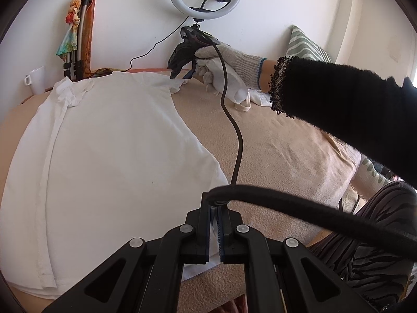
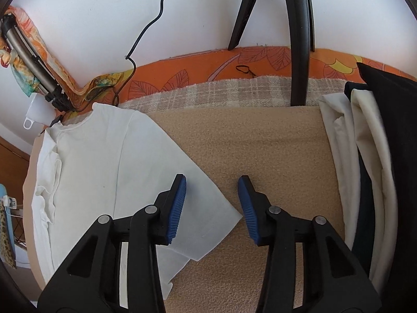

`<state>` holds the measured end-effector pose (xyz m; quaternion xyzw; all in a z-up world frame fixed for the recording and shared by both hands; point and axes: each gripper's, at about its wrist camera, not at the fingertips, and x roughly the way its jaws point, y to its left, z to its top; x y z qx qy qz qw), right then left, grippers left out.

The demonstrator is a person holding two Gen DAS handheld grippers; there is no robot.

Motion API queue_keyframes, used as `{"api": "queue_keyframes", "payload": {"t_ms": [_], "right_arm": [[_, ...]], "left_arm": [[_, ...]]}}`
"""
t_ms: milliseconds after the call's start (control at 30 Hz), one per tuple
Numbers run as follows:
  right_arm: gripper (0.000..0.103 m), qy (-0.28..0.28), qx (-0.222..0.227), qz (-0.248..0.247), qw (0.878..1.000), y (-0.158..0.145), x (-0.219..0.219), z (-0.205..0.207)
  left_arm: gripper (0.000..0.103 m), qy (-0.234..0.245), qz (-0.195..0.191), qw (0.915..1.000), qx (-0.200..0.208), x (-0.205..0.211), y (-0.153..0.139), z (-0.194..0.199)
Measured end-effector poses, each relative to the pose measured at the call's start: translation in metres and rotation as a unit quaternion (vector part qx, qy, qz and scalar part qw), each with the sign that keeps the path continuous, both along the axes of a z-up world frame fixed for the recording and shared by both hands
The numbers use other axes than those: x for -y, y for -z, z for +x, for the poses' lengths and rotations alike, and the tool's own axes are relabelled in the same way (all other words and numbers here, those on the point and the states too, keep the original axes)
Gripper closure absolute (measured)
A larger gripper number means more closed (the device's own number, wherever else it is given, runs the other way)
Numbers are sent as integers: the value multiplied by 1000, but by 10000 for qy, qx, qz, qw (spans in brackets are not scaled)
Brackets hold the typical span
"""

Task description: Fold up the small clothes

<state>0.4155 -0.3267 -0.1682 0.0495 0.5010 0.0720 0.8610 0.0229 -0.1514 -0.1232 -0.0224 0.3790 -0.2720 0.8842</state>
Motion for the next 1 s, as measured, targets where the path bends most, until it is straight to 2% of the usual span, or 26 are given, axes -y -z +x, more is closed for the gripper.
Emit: {"api": "queue_keyframes", "payload": {"t_ms": [33, 67, 100, 367, 733, 1000], "right_arm": [[73, -76, -35, -55, 9999, 0, -3, 0], [97, -125, -92, -25, 9999, 0, -5, 0], [99, -97, -80, -31, 9999, -2, -6, -1], [99, 244, 100, 902, 9956, -32, 5, -7], [99, 313, 129, 872, 9956, -55, -27, -9], [99, 272, 173, 745, 9967, -76, -77, -4]], "left_arm": [[102, 5, -2, 10000, -1, 1, 0, 0], [102, 12, -3, 10000, 3, 1, 0, -1], [102, 16, -10, 10000, 9, 1, 0, -2], [102, -108, -108, 9998, 97, -12, -8, -6], [102, -293, -322, 9989, 169, -31, -15, -11], [102, -696, -581, 9958, 96, -61, -17, -22]]}}
